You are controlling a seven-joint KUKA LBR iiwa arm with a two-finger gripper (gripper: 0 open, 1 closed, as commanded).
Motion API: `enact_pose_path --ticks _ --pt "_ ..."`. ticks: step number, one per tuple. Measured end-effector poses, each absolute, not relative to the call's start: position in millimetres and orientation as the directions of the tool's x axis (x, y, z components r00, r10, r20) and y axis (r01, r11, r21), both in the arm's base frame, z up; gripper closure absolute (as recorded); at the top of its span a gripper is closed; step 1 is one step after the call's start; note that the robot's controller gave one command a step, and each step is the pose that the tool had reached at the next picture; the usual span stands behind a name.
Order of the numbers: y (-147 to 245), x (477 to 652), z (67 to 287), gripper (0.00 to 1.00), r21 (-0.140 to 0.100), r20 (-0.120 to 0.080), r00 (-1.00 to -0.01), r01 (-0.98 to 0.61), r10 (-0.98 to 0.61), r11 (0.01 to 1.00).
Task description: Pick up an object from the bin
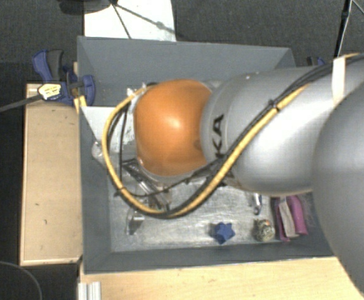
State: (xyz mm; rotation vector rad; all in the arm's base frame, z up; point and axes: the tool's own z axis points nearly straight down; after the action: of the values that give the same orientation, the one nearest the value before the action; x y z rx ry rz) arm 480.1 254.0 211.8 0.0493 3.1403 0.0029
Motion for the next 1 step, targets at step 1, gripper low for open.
enact_pose_path --ticks 1 --pt "165.3 530.6 71.8 0.00 -0.001 -0.002 -0.984 -0.177 -0.177 0.984"
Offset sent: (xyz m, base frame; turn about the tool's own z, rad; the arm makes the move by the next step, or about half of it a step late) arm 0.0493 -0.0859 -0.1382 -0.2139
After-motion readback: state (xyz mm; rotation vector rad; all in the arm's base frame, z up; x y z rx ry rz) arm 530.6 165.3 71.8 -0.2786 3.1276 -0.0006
